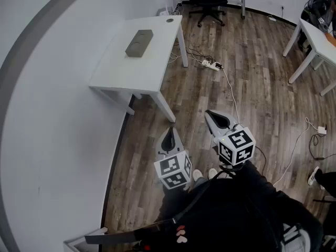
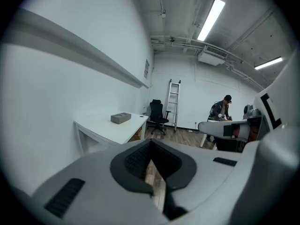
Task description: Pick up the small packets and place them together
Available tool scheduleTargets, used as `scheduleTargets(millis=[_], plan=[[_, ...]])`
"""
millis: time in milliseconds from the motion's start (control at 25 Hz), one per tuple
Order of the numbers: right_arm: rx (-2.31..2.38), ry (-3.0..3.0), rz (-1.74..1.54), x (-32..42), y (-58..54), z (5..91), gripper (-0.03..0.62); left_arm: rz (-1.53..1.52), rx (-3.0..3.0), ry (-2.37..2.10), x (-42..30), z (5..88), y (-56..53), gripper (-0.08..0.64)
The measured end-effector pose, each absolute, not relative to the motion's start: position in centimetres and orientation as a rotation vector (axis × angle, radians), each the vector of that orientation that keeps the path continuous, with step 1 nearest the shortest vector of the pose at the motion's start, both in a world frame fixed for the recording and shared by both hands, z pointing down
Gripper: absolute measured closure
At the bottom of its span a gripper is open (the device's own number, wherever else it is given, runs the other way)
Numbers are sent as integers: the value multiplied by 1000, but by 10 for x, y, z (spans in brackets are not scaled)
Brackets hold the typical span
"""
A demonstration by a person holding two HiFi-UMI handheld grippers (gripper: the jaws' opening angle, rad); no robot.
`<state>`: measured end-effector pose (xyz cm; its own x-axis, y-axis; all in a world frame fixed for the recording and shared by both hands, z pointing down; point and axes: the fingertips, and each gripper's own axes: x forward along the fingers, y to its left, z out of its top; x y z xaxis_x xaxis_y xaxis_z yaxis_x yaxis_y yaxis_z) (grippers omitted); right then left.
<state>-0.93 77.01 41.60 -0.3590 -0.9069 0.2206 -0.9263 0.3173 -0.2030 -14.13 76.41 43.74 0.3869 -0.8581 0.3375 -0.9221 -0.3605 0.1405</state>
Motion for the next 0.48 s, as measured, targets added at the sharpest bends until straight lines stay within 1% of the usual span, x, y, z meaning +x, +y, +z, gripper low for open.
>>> scheduleTargets(millis=[480], plan=[[1735,-2493,440,-13,769,415,595,296,2346,-1560,-144,437,764,560]])
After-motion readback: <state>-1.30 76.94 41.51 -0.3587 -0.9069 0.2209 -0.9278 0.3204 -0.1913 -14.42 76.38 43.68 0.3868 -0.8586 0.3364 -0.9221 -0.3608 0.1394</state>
